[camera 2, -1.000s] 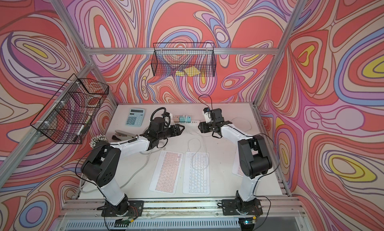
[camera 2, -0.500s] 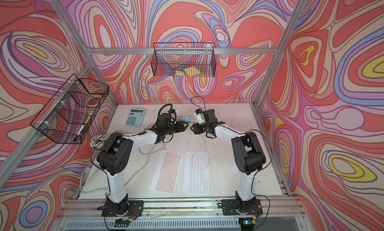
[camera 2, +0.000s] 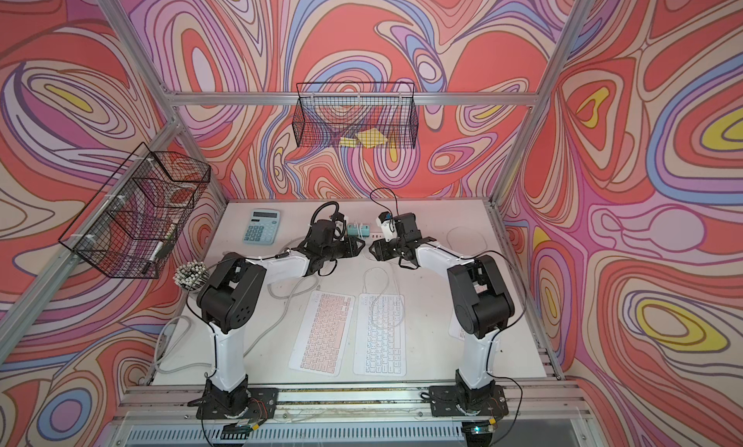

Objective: Unplug the wireless keyboard
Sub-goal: Move the keyboard to the center of the board.

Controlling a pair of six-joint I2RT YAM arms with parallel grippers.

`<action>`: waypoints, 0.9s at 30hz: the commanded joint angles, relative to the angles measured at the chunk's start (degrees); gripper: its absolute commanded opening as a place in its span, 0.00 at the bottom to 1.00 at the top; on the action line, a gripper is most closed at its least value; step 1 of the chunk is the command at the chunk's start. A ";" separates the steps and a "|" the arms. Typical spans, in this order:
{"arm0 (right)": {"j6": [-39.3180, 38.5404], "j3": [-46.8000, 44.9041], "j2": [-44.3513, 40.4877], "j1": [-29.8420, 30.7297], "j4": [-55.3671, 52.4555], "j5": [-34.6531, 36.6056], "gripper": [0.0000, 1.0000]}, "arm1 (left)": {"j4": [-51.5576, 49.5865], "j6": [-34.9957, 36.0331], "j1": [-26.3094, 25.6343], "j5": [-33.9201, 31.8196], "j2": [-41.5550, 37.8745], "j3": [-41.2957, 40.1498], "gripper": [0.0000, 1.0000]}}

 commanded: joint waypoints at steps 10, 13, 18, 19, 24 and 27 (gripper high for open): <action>1.36 -1.18 0.05 0.18 2.06 -0.22 0.60 | -1.21 1.80 -0.18 -0.13 2.88 1.87 0.27; 1.38 -1.26 0.06 0.20 2.24 -0.39 0.60 | -0.97 1.51 -0.17 -0.13 3.37 2.21 0.23; 0.84 -0.93 1.13 0.19 2.54 -0.59 0.60 | -1.96 1.84 -0.15 -0.47 3.49 2.76 0.09; 0.45 -0.72 1.41 0.32 2.38 -0.68 0.60 | -2.23 2.00 -0.16 -0.59 3.42 2.76 0.06; -3.74 1.35 3.19 0.60 1.36 -0.59 0.58 | -4.98 2.79 -0.11 -2.27 2.26 2.63 0.00; -7.05 2.27 3.96 0.59 1.74 -0.19 0.57 | -7.09 2.99 -0.08 -3.89 1.62 2.59 0.00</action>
